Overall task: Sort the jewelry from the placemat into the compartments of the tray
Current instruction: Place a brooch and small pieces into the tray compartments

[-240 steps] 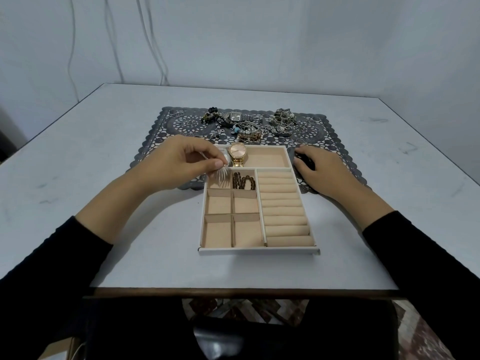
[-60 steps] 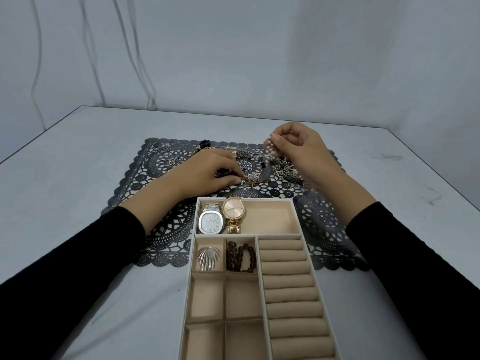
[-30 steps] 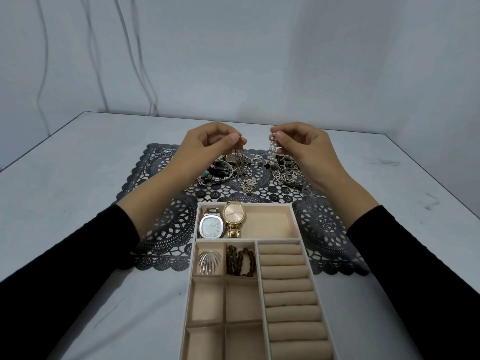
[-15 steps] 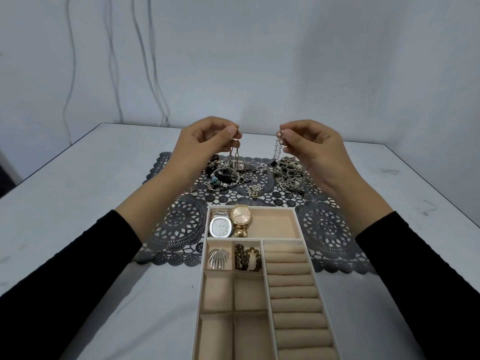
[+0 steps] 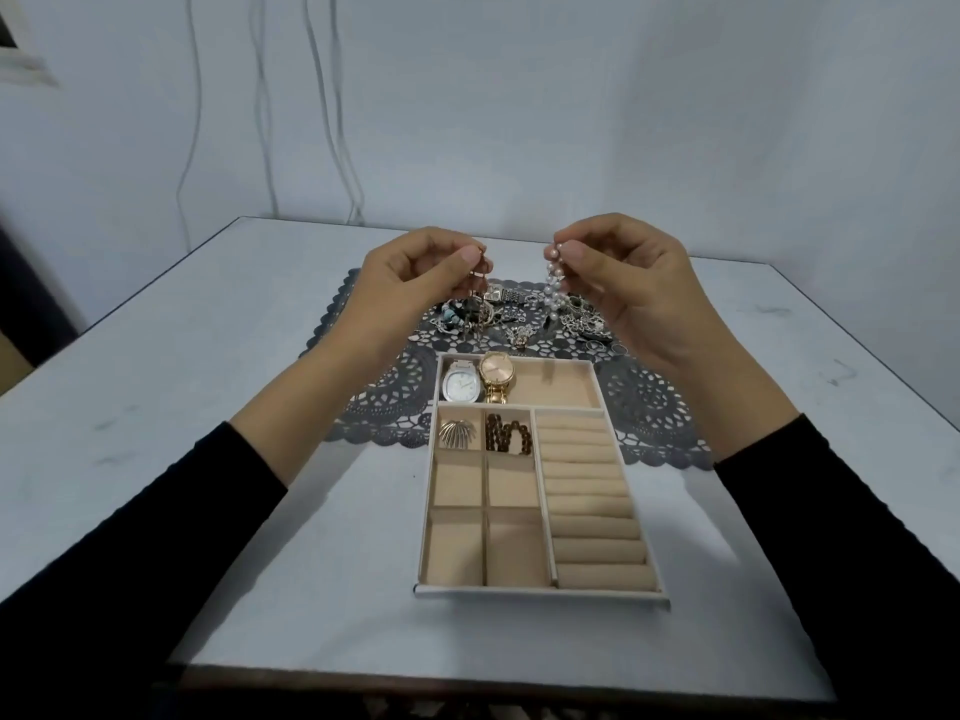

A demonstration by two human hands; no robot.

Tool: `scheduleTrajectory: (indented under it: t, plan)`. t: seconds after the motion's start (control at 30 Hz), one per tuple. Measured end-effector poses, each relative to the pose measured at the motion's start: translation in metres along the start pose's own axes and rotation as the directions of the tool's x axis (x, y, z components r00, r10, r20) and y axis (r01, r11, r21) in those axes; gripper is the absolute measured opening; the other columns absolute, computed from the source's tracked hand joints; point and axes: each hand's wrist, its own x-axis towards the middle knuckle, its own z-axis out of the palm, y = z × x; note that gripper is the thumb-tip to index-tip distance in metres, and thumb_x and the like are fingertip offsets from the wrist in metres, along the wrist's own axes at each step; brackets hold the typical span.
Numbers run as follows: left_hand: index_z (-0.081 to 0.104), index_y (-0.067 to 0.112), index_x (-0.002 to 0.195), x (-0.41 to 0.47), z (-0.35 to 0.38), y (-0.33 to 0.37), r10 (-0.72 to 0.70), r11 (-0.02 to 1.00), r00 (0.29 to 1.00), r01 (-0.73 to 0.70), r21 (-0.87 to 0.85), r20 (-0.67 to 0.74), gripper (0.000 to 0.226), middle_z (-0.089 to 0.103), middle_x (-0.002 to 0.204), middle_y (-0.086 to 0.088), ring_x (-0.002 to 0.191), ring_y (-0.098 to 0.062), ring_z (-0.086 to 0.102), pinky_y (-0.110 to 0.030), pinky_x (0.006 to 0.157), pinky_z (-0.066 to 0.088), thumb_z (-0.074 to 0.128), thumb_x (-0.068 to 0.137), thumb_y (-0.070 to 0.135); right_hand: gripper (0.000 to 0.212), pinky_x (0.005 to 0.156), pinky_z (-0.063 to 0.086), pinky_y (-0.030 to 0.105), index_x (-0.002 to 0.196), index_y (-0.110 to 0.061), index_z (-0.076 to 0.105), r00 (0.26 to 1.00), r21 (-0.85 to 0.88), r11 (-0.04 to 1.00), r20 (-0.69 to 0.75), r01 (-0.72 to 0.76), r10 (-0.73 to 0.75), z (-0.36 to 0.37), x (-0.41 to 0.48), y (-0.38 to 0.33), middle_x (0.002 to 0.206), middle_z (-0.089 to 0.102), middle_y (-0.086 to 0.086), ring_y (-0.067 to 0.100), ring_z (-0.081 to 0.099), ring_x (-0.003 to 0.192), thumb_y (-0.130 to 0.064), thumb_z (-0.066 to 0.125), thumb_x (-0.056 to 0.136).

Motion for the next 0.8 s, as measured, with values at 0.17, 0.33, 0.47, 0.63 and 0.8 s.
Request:
scheduleTrajectory:
  t: [0.17, 0.33, 0.47, 0.63, 0.8]
  plan:
    - [0.071, 0.016, 0.093, -0.021, -0.003, 0.001, -0.01, 0.999, 1.0, 0.011, -0.05, 0.008, 0.014, 0.074, 0.086, 0.001, 0.083, -0.016, 0.069, -0.025, 0.079, 0.053, 0.07, 0.082, 0.025, 0.01, 0.069, 0.054, 0.023, 0.086, -0.009, 0.072, 0.99, 0.023, 0.998, 0.125, -0.063, 0.059, 0.012, -0.018, 0.0, 0.081, 0.071, 0.006, 0.015, 0.064, 0.075, -0.003, 0.067, 0.079]
    - [0.075, 0.023, 0.088, -0.034, -0.008, -0.001, -0.003, 0.998, 1.0, 0.005, -0.061, 0.029, 0.007, 0.074, 0.088, -0.001, 0.085, -0.016, 0.068, -0.026, 0.079, 0.053, 0.071, 0.083, 0.026, 0.01, 0.072, 0.054, 0.024, 0.083, -0.01, 0.073, 0.955, -0.001, 0.991, 0.265, -0.135, 0.131, 0.021, -0.033, 0.006, 0.079, 0.07, 0.006, 0.015, 0.063, 0.072, -0.008, 0.073, 0.073]
    - [0.073, 0.02, 0.09, -0.038, -0.012, -0.002, -0.012, 0.998, 1.0, 0.013, -0.056, 0.019, 0.007, 0.074, 0.087, 0.001, 0.083, -0.015, 0.068, -0.024, 0.077, 0.053, 0.07, 0.085, 0.022, 0.014, 0.071, 0.054, 0.024, 0.087, -0.006, 0.071, 0.919, -0.073, 0.987, 0.359, -0.145, 0.162, 0.02, -0.039, 0.009, 0.082, 0.069, 0.008, 0.017, 0.062, 0.072, 0.005, 0.066, 0.081]
    - [0.071, 0.017, 0.093, -0.039, -0.018, -0.001, -0.018, 0.998, 1.0, 0.018, -0.068, -0.003, 0.008, 0.075, 0.091, -0.003, 0.084, -0.017, 0.069, -0.026, 0.078, 0.053, 0.068, 0.087, 0.02, 0.011, 0.074, 0.054, 0.026, 0.089, -0.007, 0.071, 0.87, -0.154, 0.969, 0.431, -0.191, 0.24, 0.016, -0.042, 0.011, 0.083, 0.068, 0.009, 0.019, 0.061, 0.076, -0.002, 0.067, 0.079]
    - [0.068, 0.014, 0.094, -0.036, -0.019, 0.001, -0.027, 0.996, 0.999, 0.025, -0.088, -0.028, 0.007, 0.074, 0.087, -0.001, 0.083, -0.016, 0.07, -0.022, 0.074, 0.053, 0.062, 0.091, 0.011, 0.011, 0.078, 0.055, 0.026, 0.088, -0.004, 0.071, 0.838, -0.289, 0.933, 0.438, -0.212, 0.326, 0.012, -0.043, 0.012, 0.086, 0.069, 0.009, 0.019, 0.064, 0.081, 0.001, 0.068, 0.078]
